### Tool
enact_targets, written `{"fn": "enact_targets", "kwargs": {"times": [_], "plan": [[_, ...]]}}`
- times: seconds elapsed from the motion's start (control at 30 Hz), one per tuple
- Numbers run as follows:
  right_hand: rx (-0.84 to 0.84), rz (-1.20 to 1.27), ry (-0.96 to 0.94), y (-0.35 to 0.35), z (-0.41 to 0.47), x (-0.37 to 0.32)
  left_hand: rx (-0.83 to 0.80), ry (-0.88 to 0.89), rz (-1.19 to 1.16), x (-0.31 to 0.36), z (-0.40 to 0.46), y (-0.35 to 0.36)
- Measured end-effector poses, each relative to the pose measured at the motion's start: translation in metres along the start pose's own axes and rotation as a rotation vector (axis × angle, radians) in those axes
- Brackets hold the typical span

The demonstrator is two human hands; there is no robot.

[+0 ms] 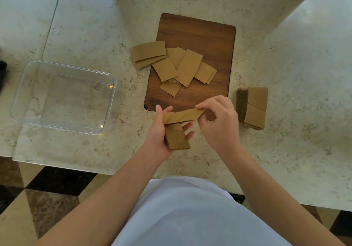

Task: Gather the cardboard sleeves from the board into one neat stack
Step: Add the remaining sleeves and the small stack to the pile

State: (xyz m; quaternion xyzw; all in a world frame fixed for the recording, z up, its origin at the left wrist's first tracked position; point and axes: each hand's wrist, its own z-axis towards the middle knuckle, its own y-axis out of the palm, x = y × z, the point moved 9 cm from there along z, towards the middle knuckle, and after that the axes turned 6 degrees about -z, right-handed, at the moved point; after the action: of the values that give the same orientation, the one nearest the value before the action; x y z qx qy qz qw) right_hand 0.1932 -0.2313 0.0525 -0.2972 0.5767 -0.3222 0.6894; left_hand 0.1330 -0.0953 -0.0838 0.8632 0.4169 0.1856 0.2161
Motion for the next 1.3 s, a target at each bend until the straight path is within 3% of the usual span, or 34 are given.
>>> {"fn": "enact_targets", "kwargs": {"times": [0.17,0.27,0.33,0.5,0.6,0.73,0.87,1.17,1.23,1.3], "plan": [[-0.281,-0.276,-0.271,0.036,-0.026,-0.031,-0.046,0.041,-0.064,0.007,0.005,0.006],[-0.528,-0.138,-0.322,0.050,-0.041,-0.037,-0.045,0.073,-0.067,0.012,0.010,0.006],[-0.591,0.051,-0.175,0.052,-0.028,-0.028,-0.015,0.085,-0.040,0.016,0.014,0.004],[-0.341,0.061,0.381,0.060,0.053,0.046,-0.072,0.005,-0.112,0.014,0.018,0.009],[-0.293,0.155,0.696,0.085,0.087,0.082,-0.134,-0.018,-0.096,0.017,0.020,0.013],[-0.276,0.126,0.878,0.113,0.108,0.091,-0.144,-0.036,-0.001,0.021,0.022,0.014],[-0.275,0.046,0.875,0.127,0.116,0.083,-0.096,-0.035,0.014,0.021,0.027,0.011],[-0.188,0.326,0.842,0.103,0.089,0.080,-0.070,-0.046,-0.037,0.022,0.021,0.007],[-0.145,0.292,0.694,0.079,0.078,0.064,-0.066,-0.063,-0.040,0.018,0.019,0.008],[-0.140,0.228,0.404,0.058,0.067,0.035,-0.071,-0.075,-0.056,0.016,0.017,0.012]]}}
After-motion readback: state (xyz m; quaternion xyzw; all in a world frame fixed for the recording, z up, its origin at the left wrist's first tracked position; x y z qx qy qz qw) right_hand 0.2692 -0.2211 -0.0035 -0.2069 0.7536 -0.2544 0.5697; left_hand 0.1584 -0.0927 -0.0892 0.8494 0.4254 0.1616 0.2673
